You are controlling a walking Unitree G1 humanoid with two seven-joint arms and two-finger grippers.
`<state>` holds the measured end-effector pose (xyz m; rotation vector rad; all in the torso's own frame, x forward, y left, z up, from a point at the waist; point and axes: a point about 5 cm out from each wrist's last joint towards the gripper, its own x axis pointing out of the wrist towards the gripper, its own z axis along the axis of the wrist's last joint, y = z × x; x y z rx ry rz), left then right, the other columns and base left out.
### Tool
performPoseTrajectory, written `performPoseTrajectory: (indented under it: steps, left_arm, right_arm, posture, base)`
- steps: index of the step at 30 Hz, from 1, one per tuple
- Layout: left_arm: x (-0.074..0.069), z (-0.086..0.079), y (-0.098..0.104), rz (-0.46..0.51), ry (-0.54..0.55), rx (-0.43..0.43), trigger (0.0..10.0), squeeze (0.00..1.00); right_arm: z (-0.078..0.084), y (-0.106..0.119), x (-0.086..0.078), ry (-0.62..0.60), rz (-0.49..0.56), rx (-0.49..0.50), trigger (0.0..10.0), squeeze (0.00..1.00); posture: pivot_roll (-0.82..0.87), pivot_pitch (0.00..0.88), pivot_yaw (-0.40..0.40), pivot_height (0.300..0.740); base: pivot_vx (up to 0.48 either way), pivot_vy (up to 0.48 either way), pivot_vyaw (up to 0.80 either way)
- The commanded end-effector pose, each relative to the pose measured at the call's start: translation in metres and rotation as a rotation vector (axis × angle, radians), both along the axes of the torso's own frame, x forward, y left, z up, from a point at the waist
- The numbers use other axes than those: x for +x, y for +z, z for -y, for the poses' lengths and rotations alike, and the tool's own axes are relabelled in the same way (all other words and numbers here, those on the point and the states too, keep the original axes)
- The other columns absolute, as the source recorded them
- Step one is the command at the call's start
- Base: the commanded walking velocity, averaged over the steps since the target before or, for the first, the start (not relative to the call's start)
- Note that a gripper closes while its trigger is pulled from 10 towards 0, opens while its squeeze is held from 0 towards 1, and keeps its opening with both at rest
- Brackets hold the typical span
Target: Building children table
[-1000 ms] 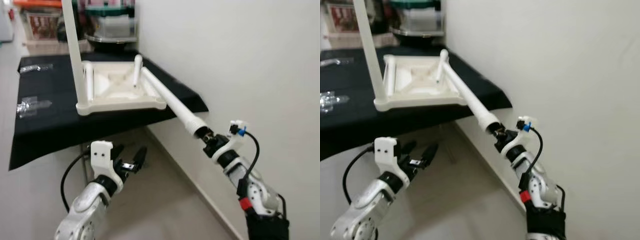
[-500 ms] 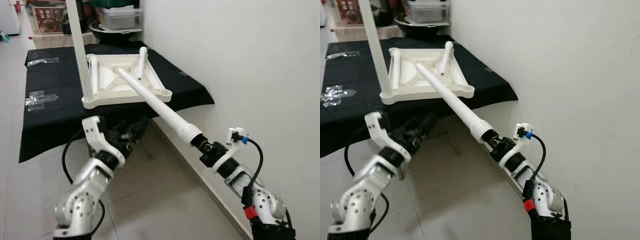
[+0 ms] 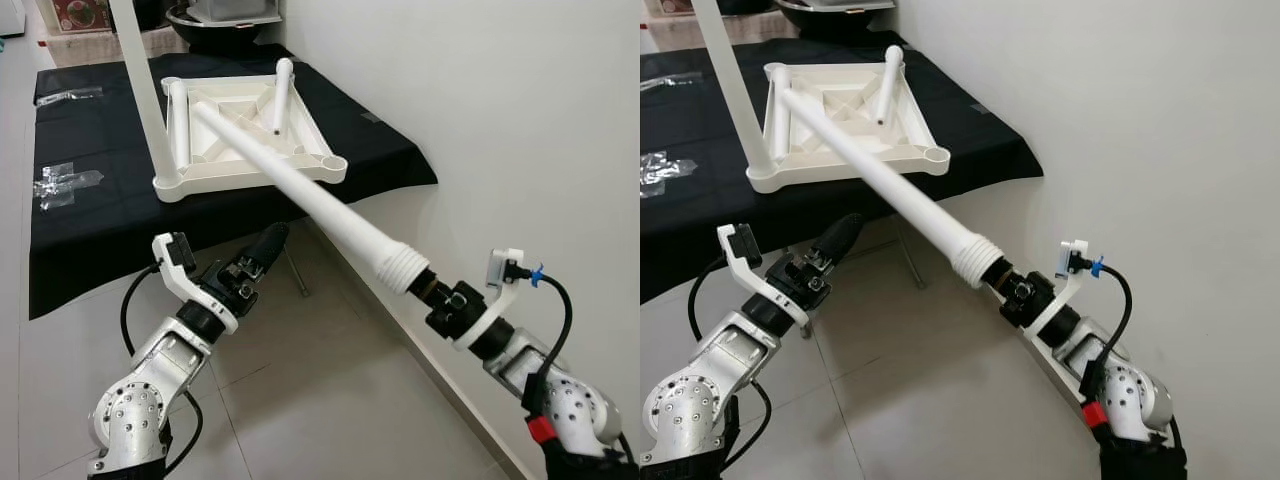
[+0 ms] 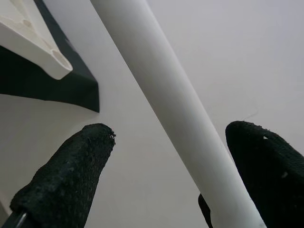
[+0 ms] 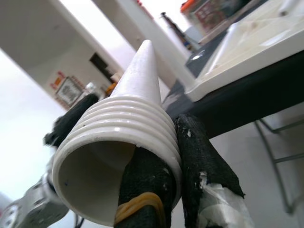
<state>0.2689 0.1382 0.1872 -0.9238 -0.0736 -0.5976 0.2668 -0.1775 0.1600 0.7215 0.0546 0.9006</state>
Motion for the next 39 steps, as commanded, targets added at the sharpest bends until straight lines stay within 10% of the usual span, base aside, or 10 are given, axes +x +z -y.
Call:
performPoseTrajectory:
  steps: [1, 39]
  left_arm:
    - [-0.001, 0.000, -0.002, 0.001, -0.030, -0.012, 10.0, 0.00]
    - [0.013, -0.038, 0.029, 0.089, 0.019, -0.361, 10.0, 0.00]
  right_arm:
    - [-0.006, 0.003, -0.008, 0.073, 0.022, 0.013, 10.0, 0.00]
    - [-0.004, 0.000, -0.021, 0.189, 0.004, 0.050, 10.0, 0.00]
  posture:
    - [0.05, 0.060, -0.082, 0.740]
    - [0.06, 0.039, -0.087, 0.740]
  base:
    - [0.000, 0.000, 0.00]
    - [0.000, 0.000, 0.00]
